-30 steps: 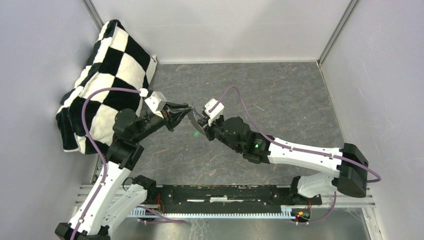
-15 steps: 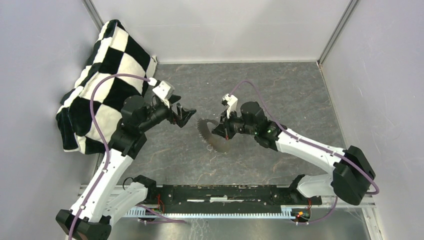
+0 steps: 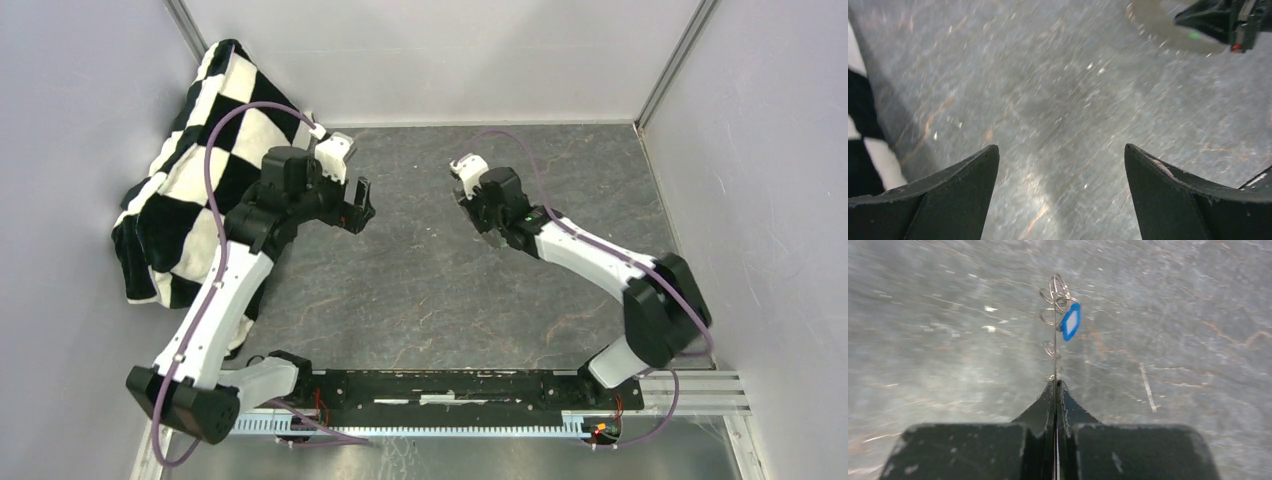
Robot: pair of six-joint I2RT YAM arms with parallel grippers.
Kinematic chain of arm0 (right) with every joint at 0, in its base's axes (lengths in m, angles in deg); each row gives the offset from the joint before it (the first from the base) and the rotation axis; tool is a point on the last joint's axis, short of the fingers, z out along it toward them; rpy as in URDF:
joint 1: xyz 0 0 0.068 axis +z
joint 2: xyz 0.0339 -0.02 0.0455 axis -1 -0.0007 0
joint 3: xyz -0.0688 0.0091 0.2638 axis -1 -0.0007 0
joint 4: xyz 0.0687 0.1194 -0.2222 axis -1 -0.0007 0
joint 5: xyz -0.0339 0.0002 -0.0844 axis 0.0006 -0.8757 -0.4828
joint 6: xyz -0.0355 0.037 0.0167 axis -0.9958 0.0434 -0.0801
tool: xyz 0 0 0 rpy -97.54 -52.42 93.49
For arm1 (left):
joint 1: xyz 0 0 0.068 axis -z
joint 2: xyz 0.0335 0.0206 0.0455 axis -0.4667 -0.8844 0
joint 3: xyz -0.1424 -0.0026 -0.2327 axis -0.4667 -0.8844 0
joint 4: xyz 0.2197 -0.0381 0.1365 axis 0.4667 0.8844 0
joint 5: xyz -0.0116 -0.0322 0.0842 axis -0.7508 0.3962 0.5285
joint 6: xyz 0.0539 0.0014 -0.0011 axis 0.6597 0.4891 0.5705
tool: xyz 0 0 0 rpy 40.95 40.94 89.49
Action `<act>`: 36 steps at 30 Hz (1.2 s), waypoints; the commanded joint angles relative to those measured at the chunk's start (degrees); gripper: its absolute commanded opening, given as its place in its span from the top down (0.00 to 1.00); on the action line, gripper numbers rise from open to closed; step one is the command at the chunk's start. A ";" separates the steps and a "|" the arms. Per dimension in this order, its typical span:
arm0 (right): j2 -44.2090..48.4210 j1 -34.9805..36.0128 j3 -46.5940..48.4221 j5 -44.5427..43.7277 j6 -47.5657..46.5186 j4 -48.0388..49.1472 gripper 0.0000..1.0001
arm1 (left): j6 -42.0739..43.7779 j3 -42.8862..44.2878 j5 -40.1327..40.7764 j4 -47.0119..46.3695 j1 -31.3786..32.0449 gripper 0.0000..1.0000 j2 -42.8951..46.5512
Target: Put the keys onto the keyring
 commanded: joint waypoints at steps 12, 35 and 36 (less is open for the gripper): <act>-23.57 14.11 8.06 -31.57 -23.22 7.87 0.95 | 5.85 6.96 -0.72 16.27 -14.91 0.00 -11.18; 2.20 5.96 -4.13 13.72 6.82 8.13 0.02 | 7.57 0.24 -2.75 4.19 -14.87 0.00 -14.29; 4.95 2.55 -6.75 15.26 7.75 10.24 0.02 | 7.24 -0.91 -2.77 1.61 -14.86 0.00 -14.82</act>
